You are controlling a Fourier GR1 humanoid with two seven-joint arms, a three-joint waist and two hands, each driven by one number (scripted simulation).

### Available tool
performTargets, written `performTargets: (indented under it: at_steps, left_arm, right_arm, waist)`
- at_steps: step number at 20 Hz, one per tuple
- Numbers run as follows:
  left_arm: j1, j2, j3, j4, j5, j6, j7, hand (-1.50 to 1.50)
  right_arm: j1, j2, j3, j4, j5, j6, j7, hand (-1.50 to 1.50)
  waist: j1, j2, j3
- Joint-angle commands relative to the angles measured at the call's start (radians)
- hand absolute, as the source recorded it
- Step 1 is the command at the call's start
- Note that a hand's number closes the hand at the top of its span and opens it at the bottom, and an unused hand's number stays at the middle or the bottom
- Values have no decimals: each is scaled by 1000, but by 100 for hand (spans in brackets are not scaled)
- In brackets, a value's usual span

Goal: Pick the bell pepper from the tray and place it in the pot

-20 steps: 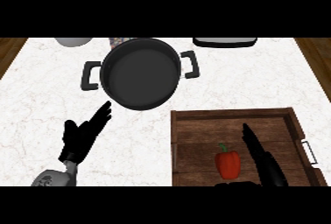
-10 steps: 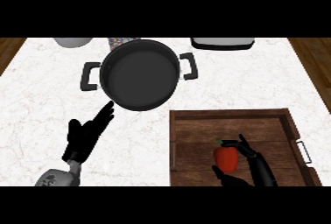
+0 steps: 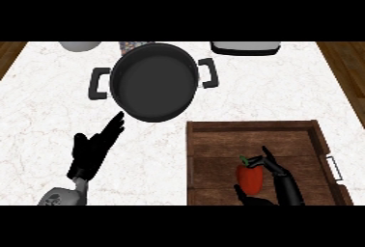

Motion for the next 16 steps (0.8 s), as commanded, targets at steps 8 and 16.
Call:
performTargets:
  at_steps: [8,16]
  left_arm:
    - [-64,-17,-39,3,-5,-51,3,0]
    - [-85,-37,-32,34,-13,-30,27,0]
  right_arm:
    - [-496,-227,-104,259,-153,457,-57,150]
    - [-793,-328,-145,661,-75,615,-346,150]
  waist:
    - [128,56,39]
    - [89,49,36]
